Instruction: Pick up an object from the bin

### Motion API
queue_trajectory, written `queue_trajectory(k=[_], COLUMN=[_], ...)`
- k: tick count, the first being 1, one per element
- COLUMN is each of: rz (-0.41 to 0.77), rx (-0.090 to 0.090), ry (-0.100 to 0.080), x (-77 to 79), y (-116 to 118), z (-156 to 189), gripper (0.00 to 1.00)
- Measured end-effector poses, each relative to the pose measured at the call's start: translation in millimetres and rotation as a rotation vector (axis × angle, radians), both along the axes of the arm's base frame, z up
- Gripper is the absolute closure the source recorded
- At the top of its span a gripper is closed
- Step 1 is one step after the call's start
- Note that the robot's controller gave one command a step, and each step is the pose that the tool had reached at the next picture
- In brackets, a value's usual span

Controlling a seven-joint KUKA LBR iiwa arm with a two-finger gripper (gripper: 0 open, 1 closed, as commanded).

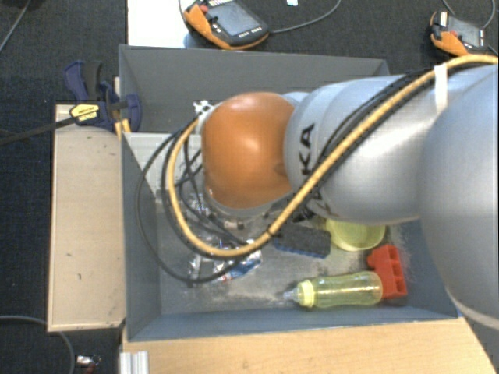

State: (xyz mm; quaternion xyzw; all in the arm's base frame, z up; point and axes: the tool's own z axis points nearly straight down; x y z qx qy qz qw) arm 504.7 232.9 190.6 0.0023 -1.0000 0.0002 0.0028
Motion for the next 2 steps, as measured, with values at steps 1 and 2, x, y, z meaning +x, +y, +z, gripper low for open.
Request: queue_trajectory(k=[1, 2], rz=[-0.008, 0.111], rx=[0.002, -0.001], ry=[-0.007, 0.0], x=[2.1, 14.8], y=[-1.6, -63.7], z=[4.6, -122.6], gripper=[0.0, 0.0])
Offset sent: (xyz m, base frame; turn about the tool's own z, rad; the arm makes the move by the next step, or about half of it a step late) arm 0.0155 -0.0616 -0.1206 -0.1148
